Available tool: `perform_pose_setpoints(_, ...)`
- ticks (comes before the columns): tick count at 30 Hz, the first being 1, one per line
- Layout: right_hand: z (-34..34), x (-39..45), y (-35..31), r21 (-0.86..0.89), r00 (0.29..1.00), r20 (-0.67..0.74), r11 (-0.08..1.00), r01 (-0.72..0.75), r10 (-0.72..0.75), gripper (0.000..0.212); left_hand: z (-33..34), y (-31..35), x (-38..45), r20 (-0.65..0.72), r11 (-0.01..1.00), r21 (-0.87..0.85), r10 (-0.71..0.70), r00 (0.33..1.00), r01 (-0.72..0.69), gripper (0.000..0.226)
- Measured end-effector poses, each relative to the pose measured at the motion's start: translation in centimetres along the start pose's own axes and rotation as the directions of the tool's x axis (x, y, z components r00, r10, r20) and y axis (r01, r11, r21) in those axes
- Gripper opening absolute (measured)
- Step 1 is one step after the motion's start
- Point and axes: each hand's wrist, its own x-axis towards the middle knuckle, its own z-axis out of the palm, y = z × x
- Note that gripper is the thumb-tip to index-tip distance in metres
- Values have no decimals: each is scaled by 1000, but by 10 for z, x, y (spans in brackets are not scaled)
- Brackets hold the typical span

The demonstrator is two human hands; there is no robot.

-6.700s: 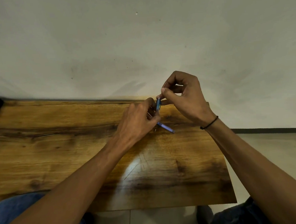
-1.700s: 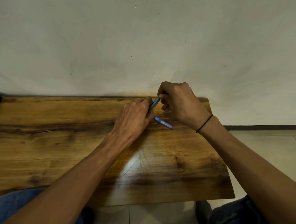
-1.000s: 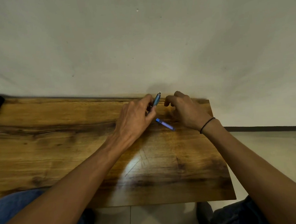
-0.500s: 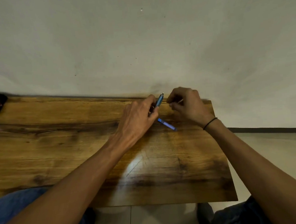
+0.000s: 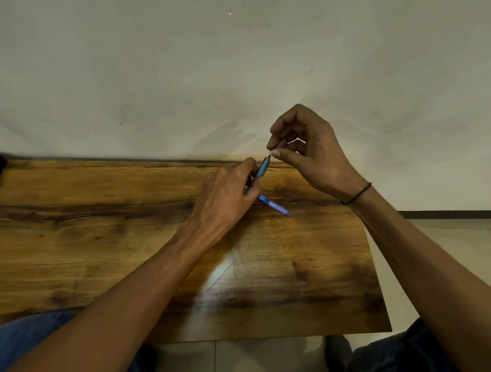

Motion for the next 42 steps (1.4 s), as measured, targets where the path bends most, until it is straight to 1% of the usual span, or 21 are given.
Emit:
perform_pose_setpoints(9,-2,0,-1,-117,999,42,993,31,-26,27,0,0,0,17,1000,24,6,1000,-6,17)
perform_pose_setpoints(20,0,-2,-3,-192,995,104,981,17,3,26,-1,2,0,31,999,44,6,999,-8,18)
perform_pose_setpoints(26,-3,-1,-2,-197,995,92,980,-15,33,26,0,4,-1,42,999,50,-1,999,-1,18)
perform_pose_setpoints(31,-5,-1,-2,-141,995,49,987,-77,85,28,-1,5,-2,33,997,75,25,999,-28,19)
perform_pose_setpoints(36,-8,0,-3,-110,994,61,990,-86,93,27,0,8,-4,17,997,52,50,999,-50,14)
perform_pose_setpoints(38,-10,0,-1,-41,994,52,994,-97,99,26,-1,9,-4,3,998,36,52,999,-52,13)
perform_pose_setpoints(40,-6,0,0,45,995,32,994,-101,100,23,-4,9,-2,-26,999,-9,36,999,-37,14)
perform_pose_setpoints(42,1,-1,0,77,995,16,992,-97,96,16,-8,9,1,-47,993,-112,14,999,-19,13)
